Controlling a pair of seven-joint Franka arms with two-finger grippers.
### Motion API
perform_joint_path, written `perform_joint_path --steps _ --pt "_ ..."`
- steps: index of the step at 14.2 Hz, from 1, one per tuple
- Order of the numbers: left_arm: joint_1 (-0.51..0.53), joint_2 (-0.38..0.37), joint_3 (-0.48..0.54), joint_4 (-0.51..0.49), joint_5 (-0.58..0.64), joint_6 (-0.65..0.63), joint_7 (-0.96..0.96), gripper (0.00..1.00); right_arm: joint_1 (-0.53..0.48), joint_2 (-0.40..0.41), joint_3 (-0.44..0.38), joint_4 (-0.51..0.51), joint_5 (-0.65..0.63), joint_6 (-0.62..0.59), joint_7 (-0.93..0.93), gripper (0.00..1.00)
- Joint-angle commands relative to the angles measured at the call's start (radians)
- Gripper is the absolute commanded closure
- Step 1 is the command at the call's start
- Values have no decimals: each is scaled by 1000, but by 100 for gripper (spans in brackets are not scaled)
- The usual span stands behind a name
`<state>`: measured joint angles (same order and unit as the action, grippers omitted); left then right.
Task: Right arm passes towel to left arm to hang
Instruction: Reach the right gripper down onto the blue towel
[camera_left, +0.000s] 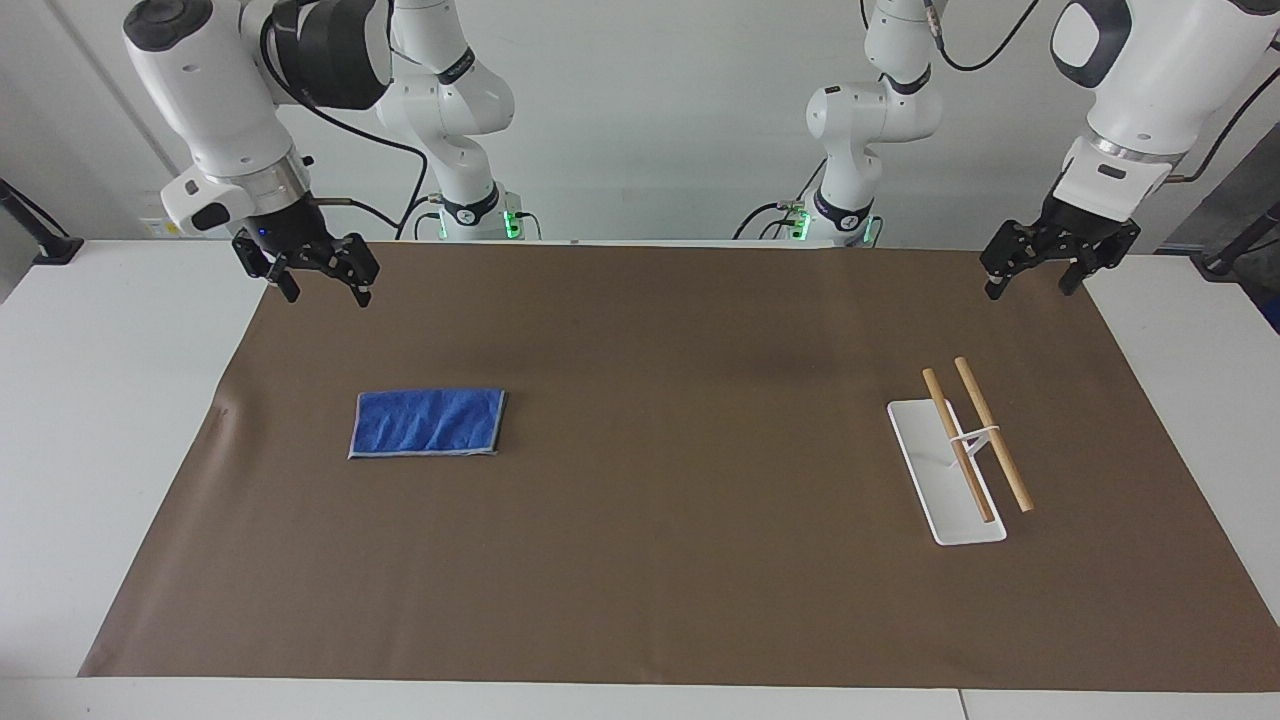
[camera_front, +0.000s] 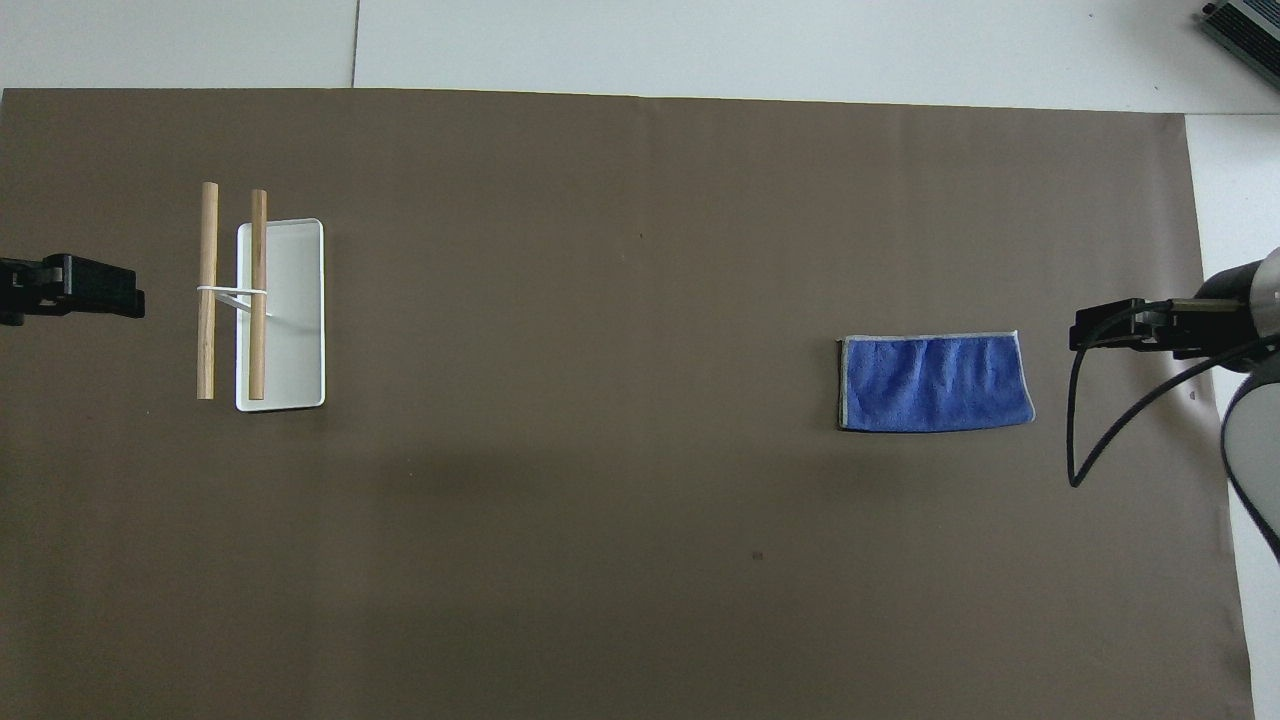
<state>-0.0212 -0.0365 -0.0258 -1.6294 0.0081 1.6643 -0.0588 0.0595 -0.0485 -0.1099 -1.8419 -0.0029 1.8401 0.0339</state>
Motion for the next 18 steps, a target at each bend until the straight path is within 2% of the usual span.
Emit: perform_joint_path --steps 1,7,12,15,18 --pt "1 -16 3 -13 -8 -11 -9 0 0 24 6 -114 6 144 -48 0" --pt "1 -16 3 -13 -10 -11 -9 0 22 150 9 -264 18 424 -91 0" --pt "1 -16 3 -13 -10 -11 -9 0 16 171 9 -413 21 602 -170 0" --pt "1 -16 3 -13 -8 -11 -9 0 6 208 9 -422 64 665 -193 0" --pt "1 -16 3 -13 -8 -11 -9 0 -3 234 9 -422 119 668 -242 0"
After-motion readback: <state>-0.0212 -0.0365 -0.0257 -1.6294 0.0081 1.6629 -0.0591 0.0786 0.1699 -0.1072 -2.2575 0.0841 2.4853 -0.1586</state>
